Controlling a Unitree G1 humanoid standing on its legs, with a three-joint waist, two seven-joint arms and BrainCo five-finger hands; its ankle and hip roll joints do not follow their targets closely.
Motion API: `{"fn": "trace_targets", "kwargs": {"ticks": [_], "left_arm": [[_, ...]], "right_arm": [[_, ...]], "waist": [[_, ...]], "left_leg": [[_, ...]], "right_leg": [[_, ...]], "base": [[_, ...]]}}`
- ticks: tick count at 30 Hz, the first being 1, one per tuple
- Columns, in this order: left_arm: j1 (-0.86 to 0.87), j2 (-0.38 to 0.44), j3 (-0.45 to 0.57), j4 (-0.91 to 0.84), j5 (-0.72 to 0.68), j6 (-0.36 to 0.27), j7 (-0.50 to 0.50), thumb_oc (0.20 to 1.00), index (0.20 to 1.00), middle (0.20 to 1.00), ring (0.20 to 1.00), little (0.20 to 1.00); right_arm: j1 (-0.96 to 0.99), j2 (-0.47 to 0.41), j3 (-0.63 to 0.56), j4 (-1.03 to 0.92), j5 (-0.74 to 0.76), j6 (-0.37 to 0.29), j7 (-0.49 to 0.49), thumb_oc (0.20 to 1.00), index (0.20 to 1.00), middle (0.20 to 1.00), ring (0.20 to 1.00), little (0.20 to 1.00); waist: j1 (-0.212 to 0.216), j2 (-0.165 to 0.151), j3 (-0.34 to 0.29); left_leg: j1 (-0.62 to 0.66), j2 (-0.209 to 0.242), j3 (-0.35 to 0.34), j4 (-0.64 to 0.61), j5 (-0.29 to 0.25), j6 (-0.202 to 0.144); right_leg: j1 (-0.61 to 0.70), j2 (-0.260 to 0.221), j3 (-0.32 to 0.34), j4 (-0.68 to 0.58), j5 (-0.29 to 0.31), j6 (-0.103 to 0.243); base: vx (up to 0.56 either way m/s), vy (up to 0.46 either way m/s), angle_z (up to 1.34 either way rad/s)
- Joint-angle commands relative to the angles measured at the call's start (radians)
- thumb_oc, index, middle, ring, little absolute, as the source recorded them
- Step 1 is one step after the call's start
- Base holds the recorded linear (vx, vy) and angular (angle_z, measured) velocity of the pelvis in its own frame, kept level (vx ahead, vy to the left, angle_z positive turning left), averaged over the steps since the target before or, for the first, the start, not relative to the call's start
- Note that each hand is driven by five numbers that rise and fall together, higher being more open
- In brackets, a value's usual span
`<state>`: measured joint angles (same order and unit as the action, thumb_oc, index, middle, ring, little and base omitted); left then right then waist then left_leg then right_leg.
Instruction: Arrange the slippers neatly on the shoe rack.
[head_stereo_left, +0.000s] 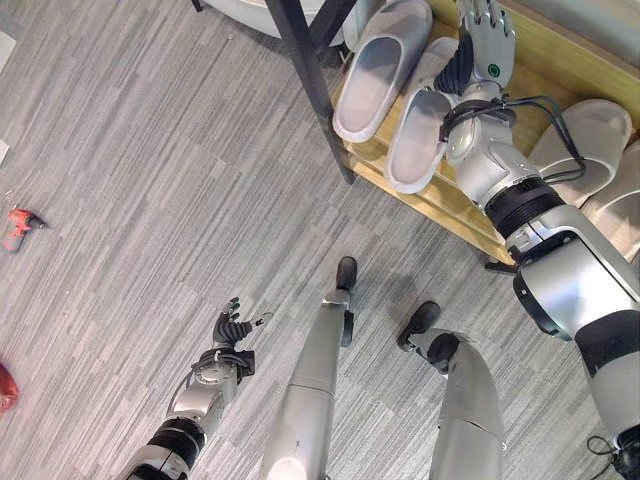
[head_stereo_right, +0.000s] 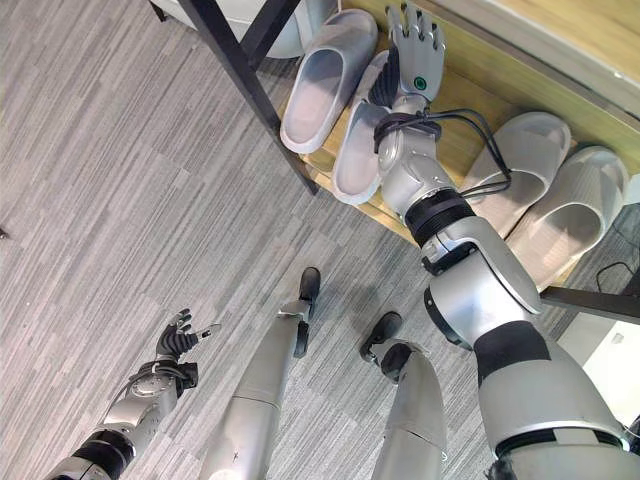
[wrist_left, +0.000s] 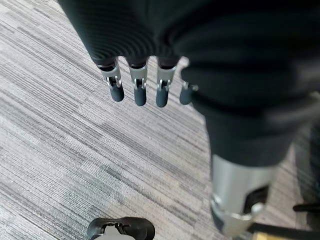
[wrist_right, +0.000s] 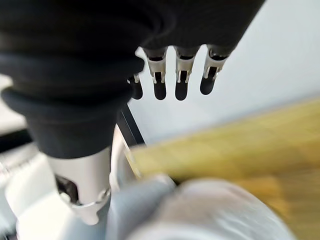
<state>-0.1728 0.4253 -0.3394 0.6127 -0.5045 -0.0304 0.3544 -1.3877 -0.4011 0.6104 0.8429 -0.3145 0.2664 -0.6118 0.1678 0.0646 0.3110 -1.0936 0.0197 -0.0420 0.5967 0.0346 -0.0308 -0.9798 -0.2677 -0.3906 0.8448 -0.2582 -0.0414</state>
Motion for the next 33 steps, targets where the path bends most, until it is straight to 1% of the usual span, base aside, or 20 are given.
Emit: {"fn": "trace_targets", "kwargs": {"ticks": [1, 2, 4, 5, 6, 7, 11, 15, 19, 21, 22, 24, 26, 30, 33], "left_arm": [[-0.036, 0.013, 0.044, 0.052, -0.023, 0.000, 0.019, 1.000, 1.000, 1.000, 1.000, 1.000], [-0.048, 0.007, 0.048, 0.058, -0.020, 0.009, 0.021, 1.000, 1.000, 1.000, 1.000, 1.000], [-0.057, 0.005, 0.049, 0.064, -0.018, 0.014, 0.022, 1.000, 1.000, 1.000, 1.000, 1.000], [-0.057, 0.006, 0.048, 0.064, -0.018, 0.014, 0.022, 1.000, 1.000, 1.000, 1.000, 1.000], [-0.059, 0.003, 0.052, 0.067, -0.010, 0.021, 0.026, 1.000, 1.000, 1.000, 1.000, 1.000], [-0.057, 0.004, 0.051, 0.067, -0.010, 0.021, 0.026, 1.000, 1.000, 1.000, 1.000, 1.000], [-0.074, 0.003, 0.049, 0.079, 0.004, 0.033, 0.036, 1.000, 1.000, 1.000, 1.000, 1.000], [-0.090, 0.001, 0.048, 0.079, 0.017, 0.037, 0.048, 1.000, 1.000, 1.000, 1.000, 1.000], [-0.101, -0.005, 0.048, 0.078, 0.012, 0.035, 0.055, 1.000, 1.000, 1.000, 1.000, 1.000], [-0.099, -0.007, 0.045, 0.081, 0.012, 0.033, 0.058, 1.000, 1.000, 1.000, 1.000, 1.000], [-0.099, -0.007, 0.045, 0.081, 0.012, 0.033, 0.058, 1.000, 1.000, 1.000, 1.000, 1.000], [-0.093, -0.006, 0.046, 0.087, 0.013, 0.027, 0.060, 1.000, 1.000, 1.000, 1.000, 1.000], [-0.096, -0.006, 0.046, 0.087, 0.010, 0.023, 0.064, 1.000, 1.000, 1.000, 1.000, 1.000], [-0.106, -0.009, 0.048, 0.099, 0.006, 0.022, 0.066, 1.000, 1.000, 1.000, 1.000, 1.000], [-0.106, -0.008, 0.052, 0.105, 0.005, 0.022, 0.068, 1.000, 1.000, 1.000, 1.000, 1.000]], "right_arm": [[0.011, -0.006, -0.074, -0.104, 0.068, -0.042, -0.069, 1.000, 1.000, 1.000, 1.000, 1.000], [0.059, 0.006, -0.138, -0.190, 0.109, -0.075, -0.097, 1.000, 1.000, 1.000, 1.000, 1.000], [0.115, 0.022, -0.183, -0.253, 0.138, -0.095, -0.107, 1.000, 1.000, 1.000, 1.000, 1.000], [0.119, 0.022, -0.185, -0.257, 0.137, -0.094, -0.107, 1.000, 1.000, 1.000, 1.000, 1.000], [0.177, 0.040, -0.226, -0.316, 0.167, -0.127, -0.124, 1.000, 1.000, 1.000, 1.000, 1.000], [0.182, 0.039, -0.229, -0.321, 0.166, -0.126, -0.124, 1.000, 1.000, 1.000, 1.000, 1.000], [0.278, 0.088, -0.253, -0.403, 0.207, -0.177, -0.104, 1.000, 1.000, 1.000, 1.000, 1.000], [0.312, 0.116, -0.238, -0.390, 0.235, -0.186, -0.081, 1.000, 1.000, 1.000, 1.000, 1.000], [0.335, 0.138, -0.240, -0.379, 0.265, -0.198, -0.078, 1.000, 1.000, 1.000, 1.000, 1.000], [0.344, 0.169, -0.243, -0.348, 0.300, -0.217, -0.075, 1.000, 1.000, 1.000, 1.000, 1.000], [0.343, 0.169, -0.243, -0.347, 0.300, -0.218, -0.076, 1.000, 1.000, 1.000, 1.000, 1.000], [0.336, 0.200, -0.242, -0.275, 0.336, -0.228, -0.078, 1.000, 1.000, 1.000, 1.000, 1.000], [0.332, 0.211, -0.247, -0.241, 0.354, -0.229, -0.084, 1.000, 1.000, 1.000, 1.000, 1.000], [0.337, 0.211, -0.245, -0.207, 0.354, -0.228, -0.085, 1.000, 1.000, 1.000, 1.000, 1.000], [0.346, 0.194, -0.241, -0.210, 0.341, -0.220, -0.086, 1.000, 1.000, 1.000, 1.000, 1.000]], "waist": [[0.016, -0.030, 0.021], [0.002, -0.031, 0.025], [-0.005, -0.035, 0.027], [-0.005, -0.036, 0.027], [-0.014, -0.037, 0.030], [-0.013, -0.038, 0.029], [-0.021, -0.046, 0.039], [-0.020, -0.050, 0.043], [-0.021, -0.049, 0.045], [-0.015, -0.044, 0.047], [-0.016, -0.044, 0.047], [-0.007, -0.040, 0.052], [-0.003, -0.036, 0.053], [-0.001, -0.032, 0.056], [-0.002, -0.035, 0.059]], "left_leg": [[0.048, -0.015, 0.052, -0.016, -0.100, 0.016], [0.055, -0.015, 0.052, -0.017, -0.101, 0.017], [0.064, -0.013, 0.052, -0.022, -0.102, 0.017], [0.066, -0.014, 0.052, -0.023, -0.102, 0.017], [0.076, -0.012, 0.052, -0.025, -0.103, 0.018], [0.077, -0.012, 0.052, -0.026, -0.103, 0.018], [0.094, -0.006, 0.055, -0.031, -0.101, 0.017], [0.102, -0.004, 0.053, -0.034, -0.099, 0.016], [0.106, -0.004, 0.051, -0.037, -0.096, 0.013], [0.108, -0.005, 0.049, -0.041, -0.093, 0.013], [0.108, -0.005, 0.048, -0.041, -0.093, 0.013], [0.111, -0.005, 0.047, -0.044, -0.090, 0.011], [0.114, -0.006, 0.048, -0.050, -0.087, 0.009], [0.119, -0.006, 0.050, -0.052, -0.086, 0.008], [0.122, -0.007, 0.051, -0.048, -0.089, 0.010]], "right_leg": [[0.047, 0.055, 0.014, -0.111, -0.001, 0.066], [0.053, 0.058, 0.016, -0.118, 0.000, 0.066], [0.063, 0.062, 0.016, -0.123, -0.001, 0.065], [0.064, 0.062, 0.016, -0.123, -0.001, 0.065], [0.073, 0.065, 0.016, -0.127, -0.001, 0.064], [0.075, 0.065, 0.016, -0.128, -0.001, 0.064], [0.095, 0.071, 0.014, -0.145, 0.004, 0.062], [0.103, 0.079, 0.015, -0.152, 0.008, 0.062], [0.107, 0.082, 0.011, -0.155, 0.006, 0.061], [0.110, 0.083, 0.010, -0.155, 0.005, 0.061], [0.110, 0.083, 0.010, -0.155, 0.005, 0.061], [0.116, 0.082, 0.007, -0.156, 0.006, 0.063], [0.119, 0.081, 0.007, -0.158, 0.006, 0.064], [0.123, 0.079, 0.005, -0.157, 0.004, 0.065], [0.127, 0.080, 0.006, -0.155, 0.004, 0.065]], "base": [[0.00, 0.008, -0.05], [0.00, -0.008, -0.04], [0.00, -0.004, -0.02], [0.00, 0.003, -0.05], [0.00, 0.002, -0.08], [0.00, 0.004, -0.09], [-0.01, -0.014, -0.05], [-0.02, -0.013, -0.06], [-0.01, -0.011, -0.04], [0.00, 0.000, 0.00], [0.00, 0.000, 0.00], [0.00, 0.000, 0.00], [0.00, 0.000, 0.00], [0.00, 0.000, 0.01], [0.00, 0.000, 0.00]]}}
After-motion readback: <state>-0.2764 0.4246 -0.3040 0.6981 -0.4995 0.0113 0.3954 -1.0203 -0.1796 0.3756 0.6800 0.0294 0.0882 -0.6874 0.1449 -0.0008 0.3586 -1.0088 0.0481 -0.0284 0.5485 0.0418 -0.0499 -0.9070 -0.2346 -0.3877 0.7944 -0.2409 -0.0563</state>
